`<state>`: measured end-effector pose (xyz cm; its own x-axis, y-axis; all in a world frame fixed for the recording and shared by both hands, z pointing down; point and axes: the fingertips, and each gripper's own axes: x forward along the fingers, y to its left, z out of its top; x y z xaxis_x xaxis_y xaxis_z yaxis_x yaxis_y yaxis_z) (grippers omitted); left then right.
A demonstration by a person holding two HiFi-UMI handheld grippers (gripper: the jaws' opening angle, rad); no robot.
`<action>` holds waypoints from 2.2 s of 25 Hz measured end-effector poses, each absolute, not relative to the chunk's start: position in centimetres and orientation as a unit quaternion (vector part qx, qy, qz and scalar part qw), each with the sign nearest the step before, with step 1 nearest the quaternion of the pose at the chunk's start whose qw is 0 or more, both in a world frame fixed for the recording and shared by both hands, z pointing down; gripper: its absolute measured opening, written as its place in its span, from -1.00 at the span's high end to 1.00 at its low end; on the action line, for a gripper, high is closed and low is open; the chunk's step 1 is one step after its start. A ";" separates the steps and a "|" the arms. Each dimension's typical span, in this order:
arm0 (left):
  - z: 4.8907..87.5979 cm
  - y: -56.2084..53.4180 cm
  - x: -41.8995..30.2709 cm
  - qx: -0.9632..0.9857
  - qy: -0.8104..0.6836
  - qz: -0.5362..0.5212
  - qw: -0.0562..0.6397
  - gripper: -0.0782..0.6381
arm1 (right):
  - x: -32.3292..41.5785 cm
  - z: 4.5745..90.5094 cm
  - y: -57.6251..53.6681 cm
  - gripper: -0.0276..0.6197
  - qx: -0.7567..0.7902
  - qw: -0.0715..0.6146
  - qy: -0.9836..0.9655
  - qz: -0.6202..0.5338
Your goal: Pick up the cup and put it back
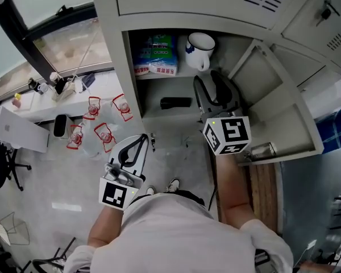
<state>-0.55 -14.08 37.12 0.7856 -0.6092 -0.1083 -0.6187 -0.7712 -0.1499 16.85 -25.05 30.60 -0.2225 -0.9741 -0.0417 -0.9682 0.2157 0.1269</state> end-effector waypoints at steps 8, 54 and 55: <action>37.2 -14.6 -0.6 -0.940 0.329 0.022 0.085 0.72 | 16.1 29.9 -27.1 0.35 0.634 0.023 -0.771 -0.054; 37.9 -14.9 -3.6 -0.923 0.377 0.019 0.068 0.72 | 13.2 28.9 -28.4 0.76 0.502 -0.052 -0.862 -0.054; 37.8 -14.9 -3.6 -0.923 0.377 0.019 0.068 0.72 | 13.2 28.8 -28.1 0.76 0.499 -0.052 -0.863 -0.054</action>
<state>-3.60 -14.86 37.81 0.7146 -0.6941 -0.0870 -0.6994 -0.7060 -0.1118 13.21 -28.09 28.81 -0.4966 -0.8561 -0.1435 -0.8673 0.4961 0.0417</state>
